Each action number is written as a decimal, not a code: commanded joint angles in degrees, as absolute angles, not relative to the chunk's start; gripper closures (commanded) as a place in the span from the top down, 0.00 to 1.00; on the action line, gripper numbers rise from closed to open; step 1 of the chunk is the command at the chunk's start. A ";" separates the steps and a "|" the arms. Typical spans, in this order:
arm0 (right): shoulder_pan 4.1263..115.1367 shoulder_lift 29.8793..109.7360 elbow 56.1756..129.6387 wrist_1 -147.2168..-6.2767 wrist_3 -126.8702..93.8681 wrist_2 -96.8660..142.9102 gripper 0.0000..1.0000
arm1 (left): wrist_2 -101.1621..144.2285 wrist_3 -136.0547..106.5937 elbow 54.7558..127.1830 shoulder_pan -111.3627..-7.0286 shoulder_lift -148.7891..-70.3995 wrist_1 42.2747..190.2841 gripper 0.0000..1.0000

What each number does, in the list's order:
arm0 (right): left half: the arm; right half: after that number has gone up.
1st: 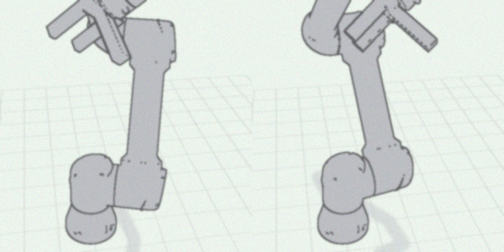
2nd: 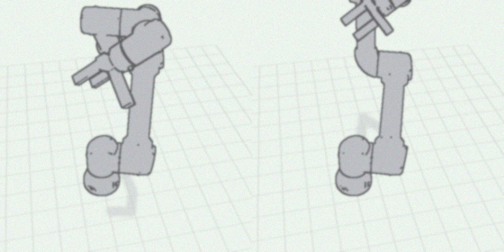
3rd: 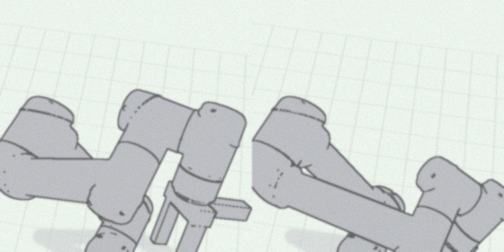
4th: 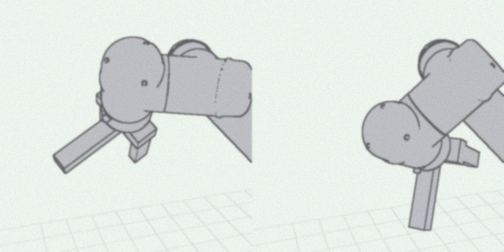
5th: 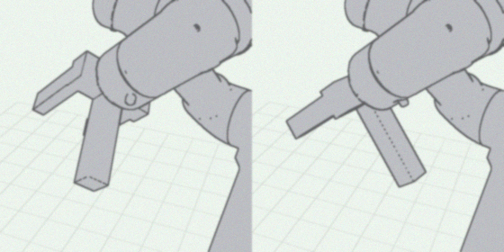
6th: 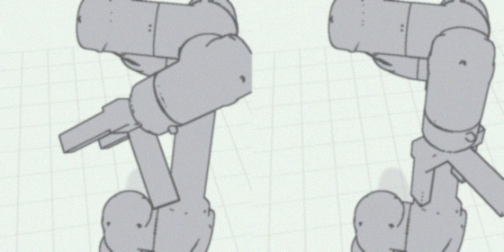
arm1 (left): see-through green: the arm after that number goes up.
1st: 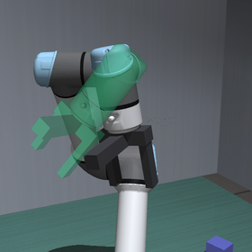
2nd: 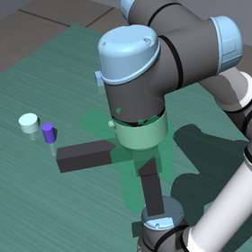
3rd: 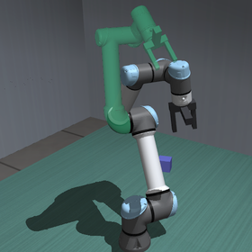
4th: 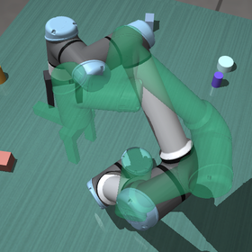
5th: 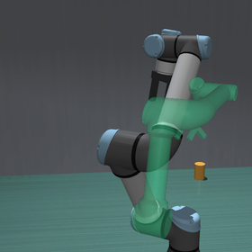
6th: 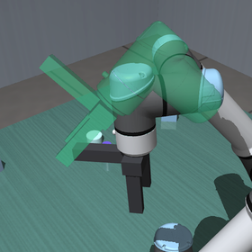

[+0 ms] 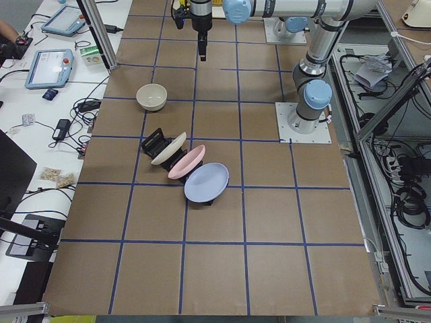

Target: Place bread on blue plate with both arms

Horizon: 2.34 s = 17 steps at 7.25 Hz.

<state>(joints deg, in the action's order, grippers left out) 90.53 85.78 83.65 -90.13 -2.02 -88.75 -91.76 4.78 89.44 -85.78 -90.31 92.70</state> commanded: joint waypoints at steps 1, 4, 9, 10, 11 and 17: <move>90.53 85.69 83.67 -90.35 -2.02 -88.59 1.00 | -91.50 4.75 89.74 -85.69 -90.18 91.77 1.00; 90.44 85.78 83.67 -90.35 -2.20 -88.33 1.00 | -91.58 3.87 89.74 -85.78 -90.00 91.76 1.00; 90.35 85.78 83.67 -90.18 -2.11 -88.33 1.00 | -91.41 3.61 89.82 -86.31 -89.74 91.76 1.00; 90.26 85.78 83.67 -90.18 -2.11 -88.33 1.00 | -91.41 3.60 90.09 -86.57 -89.82 91.84 1.00; 90.26 85.78 83.67 -90.00 -2.11 -88.33 1.00 | -91.49 4.73 90.26 -86.49 -89.30 91.85 1.00; 90.26 85.78 83.67 -90.09 -2.11 -88.33 1.00 | -90.97 4.83 90.35 -82.38 -89.74 90.35 1.00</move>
